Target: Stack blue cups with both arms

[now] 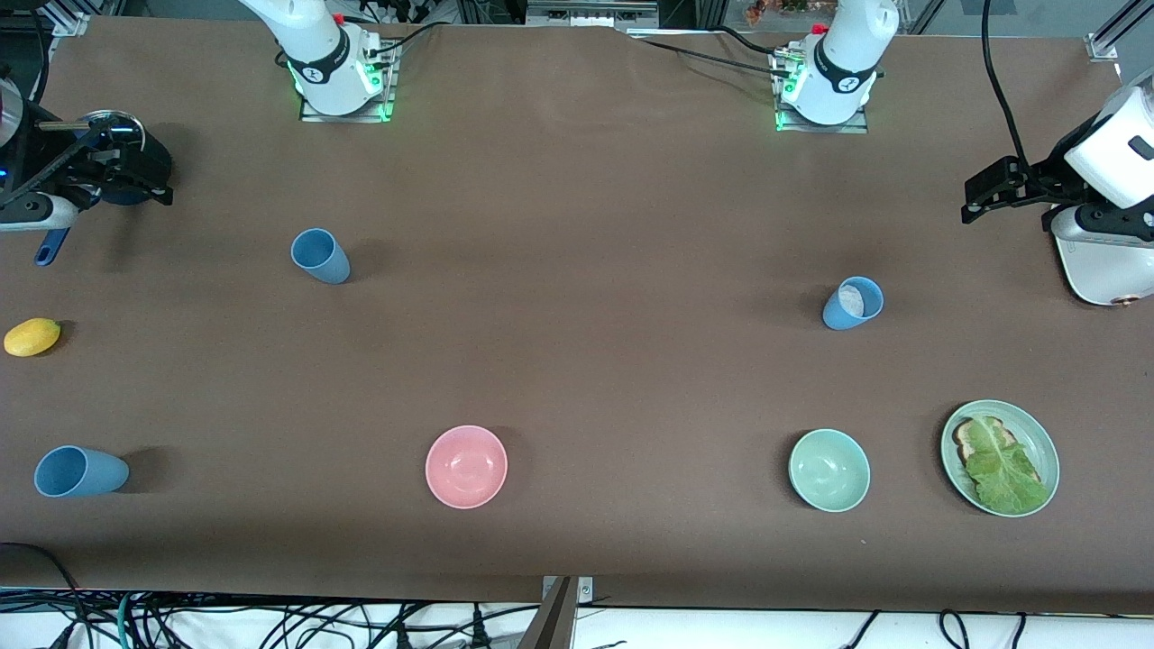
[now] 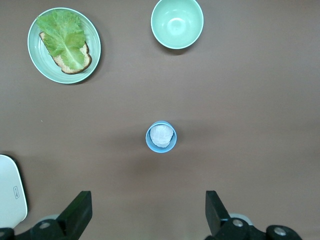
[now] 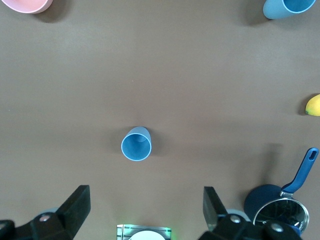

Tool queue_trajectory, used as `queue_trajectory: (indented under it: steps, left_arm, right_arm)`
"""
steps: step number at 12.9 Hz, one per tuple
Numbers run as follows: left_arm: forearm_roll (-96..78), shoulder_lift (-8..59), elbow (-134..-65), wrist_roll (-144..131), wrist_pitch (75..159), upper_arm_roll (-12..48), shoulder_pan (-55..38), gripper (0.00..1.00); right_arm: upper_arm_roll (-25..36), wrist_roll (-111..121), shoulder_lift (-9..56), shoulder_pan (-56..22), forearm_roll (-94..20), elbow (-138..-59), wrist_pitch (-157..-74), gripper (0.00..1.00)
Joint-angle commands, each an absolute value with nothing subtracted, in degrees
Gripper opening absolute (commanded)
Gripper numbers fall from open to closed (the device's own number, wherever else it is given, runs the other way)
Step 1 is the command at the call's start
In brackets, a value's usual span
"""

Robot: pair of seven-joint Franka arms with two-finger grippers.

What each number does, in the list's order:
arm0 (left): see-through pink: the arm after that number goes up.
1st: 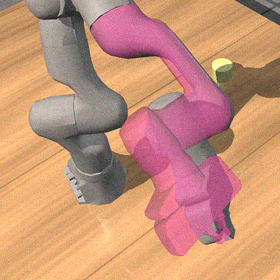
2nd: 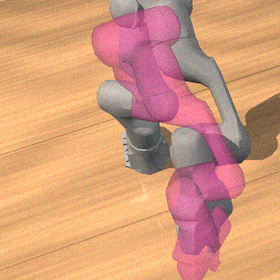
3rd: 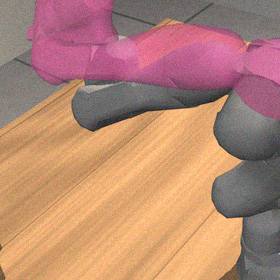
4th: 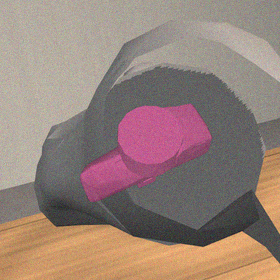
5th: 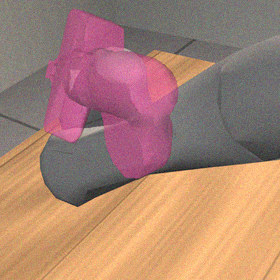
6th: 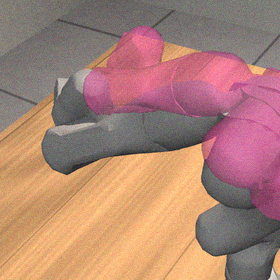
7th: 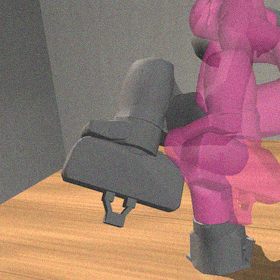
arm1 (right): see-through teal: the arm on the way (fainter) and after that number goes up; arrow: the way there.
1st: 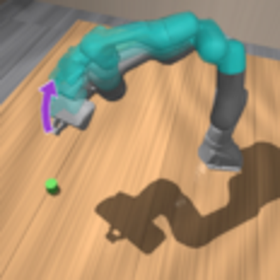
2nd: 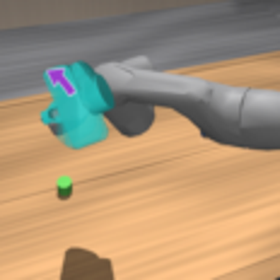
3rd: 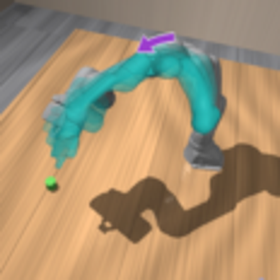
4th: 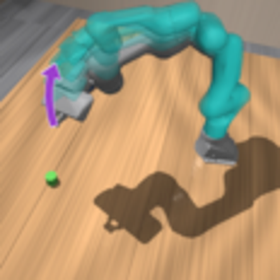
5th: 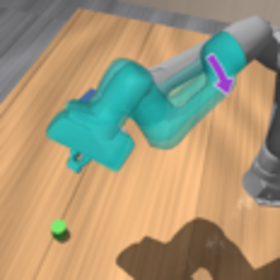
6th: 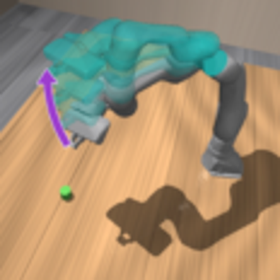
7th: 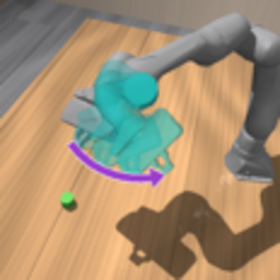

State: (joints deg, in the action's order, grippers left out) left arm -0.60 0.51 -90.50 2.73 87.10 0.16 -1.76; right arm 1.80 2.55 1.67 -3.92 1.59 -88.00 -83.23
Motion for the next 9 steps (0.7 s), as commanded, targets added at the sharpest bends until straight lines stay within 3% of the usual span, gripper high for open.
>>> queue_trajectory:
  steps: [1,9]
  left_arm:
    - [-1.41,0.79,-89.03,2.29,85.78,0.09,-1.85,1.00]
    - [-1.41,0.88,-89.03,2.29,85.78,0.09,-1.85,1.00]
  right_arm:
    - [1.76,2.47,0.79,-3.78,0.97,-88.24,-82.27,1.00]
    - [1.58,3.43,0.53,-3.78,1.14,-87.28,-82.18,1.00]
